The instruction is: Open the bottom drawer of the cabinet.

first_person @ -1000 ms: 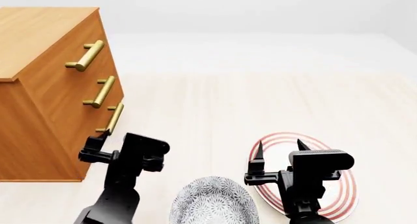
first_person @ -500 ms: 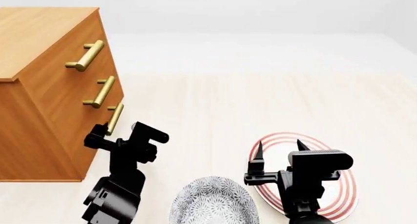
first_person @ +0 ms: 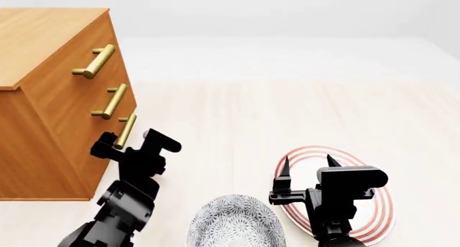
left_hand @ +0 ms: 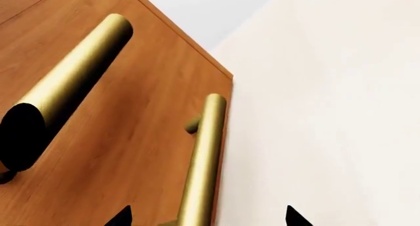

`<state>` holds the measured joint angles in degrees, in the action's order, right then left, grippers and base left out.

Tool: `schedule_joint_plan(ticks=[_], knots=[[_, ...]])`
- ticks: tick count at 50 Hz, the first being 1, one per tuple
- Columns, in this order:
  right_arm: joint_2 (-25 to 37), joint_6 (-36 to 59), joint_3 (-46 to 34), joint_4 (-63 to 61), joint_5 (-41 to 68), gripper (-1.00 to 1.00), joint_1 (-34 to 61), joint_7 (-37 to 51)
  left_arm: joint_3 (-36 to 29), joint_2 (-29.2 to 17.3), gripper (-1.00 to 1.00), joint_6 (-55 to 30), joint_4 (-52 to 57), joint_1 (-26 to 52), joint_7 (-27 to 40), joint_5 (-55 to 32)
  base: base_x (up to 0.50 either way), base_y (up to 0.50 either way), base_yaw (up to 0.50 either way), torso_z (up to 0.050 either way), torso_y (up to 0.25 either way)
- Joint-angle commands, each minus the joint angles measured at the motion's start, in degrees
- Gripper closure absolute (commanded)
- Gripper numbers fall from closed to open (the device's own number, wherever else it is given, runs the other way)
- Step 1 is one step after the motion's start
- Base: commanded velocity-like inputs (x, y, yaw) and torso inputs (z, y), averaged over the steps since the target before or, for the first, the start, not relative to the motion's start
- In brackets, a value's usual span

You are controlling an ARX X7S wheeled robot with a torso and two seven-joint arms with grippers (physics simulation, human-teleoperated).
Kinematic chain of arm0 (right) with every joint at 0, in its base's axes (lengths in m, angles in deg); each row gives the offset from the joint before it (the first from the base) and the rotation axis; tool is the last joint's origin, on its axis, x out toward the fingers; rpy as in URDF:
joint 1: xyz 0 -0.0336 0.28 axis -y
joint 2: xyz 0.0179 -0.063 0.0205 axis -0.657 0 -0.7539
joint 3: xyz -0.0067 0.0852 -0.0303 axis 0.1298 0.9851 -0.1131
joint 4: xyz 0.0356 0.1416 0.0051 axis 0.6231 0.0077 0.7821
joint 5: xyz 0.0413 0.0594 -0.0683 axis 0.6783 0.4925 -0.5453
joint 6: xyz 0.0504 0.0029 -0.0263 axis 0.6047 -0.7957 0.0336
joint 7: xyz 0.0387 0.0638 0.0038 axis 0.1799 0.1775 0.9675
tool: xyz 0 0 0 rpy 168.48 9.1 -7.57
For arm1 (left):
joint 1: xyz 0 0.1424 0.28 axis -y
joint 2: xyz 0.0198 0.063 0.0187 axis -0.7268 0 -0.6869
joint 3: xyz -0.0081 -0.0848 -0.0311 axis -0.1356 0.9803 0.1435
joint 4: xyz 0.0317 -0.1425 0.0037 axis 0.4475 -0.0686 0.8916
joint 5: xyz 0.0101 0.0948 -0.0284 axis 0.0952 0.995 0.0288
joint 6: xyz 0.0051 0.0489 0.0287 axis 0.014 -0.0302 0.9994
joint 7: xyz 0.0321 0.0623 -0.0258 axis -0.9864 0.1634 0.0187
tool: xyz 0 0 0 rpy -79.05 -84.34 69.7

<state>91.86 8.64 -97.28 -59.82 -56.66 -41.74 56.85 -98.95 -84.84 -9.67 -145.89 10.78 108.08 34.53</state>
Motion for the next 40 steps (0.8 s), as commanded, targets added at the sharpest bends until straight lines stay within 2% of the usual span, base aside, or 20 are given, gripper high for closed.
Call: schedule_joint_plan(ticks=[1, 12, 32, 33, 40], knots=[[0.2, -0.6, -0.23, 0.56, 0.2, -1.0, -0.08, 0.32, -3.94, -0.57, -1.0, -2.64, -4.24, 1.65, 1.41, -2.16, 0.0, 0.0, 0.0, 0.0, 0.0], [0.42, -0.56, -0.39, 0.41, 0.54, -1.0, -0.09, 0.55, -6.74, -1.34, -1.0, -4.78, -4.25, 1.83, 2.37, -6.02, 0.0, 0.0, 0.0, 0.0, 0.0], [0.58, -1.23, -1.03, 1.39, 1.05, -1.0, 0.23, 0.82, -10.32, -1.11, -1.0, -8.44, -4.26, 3.29, 2.2, -8.04, 0.0, 0.0, 0.0, 0.0, 0.0], [0.59, -1.36, -1.03, 1.36, 1.11, -1.0, 0.13, 0.83, -10.9, -1.08, 1.0, -7.91, -4.26, 3.22, 2.01, -7.77, 0.0, 0.0, 0.0, 0.0, 0.0], [0.76, -1.63, -1.18, 1.34, 1.2, -1.0, -0.01, 1.01, -11.56, -1.17, 1.0, -7.46, -4.26, 3.13, 2.19, -8.2, 0.0, 0.0, 0.0, 0.0, 0.0]])
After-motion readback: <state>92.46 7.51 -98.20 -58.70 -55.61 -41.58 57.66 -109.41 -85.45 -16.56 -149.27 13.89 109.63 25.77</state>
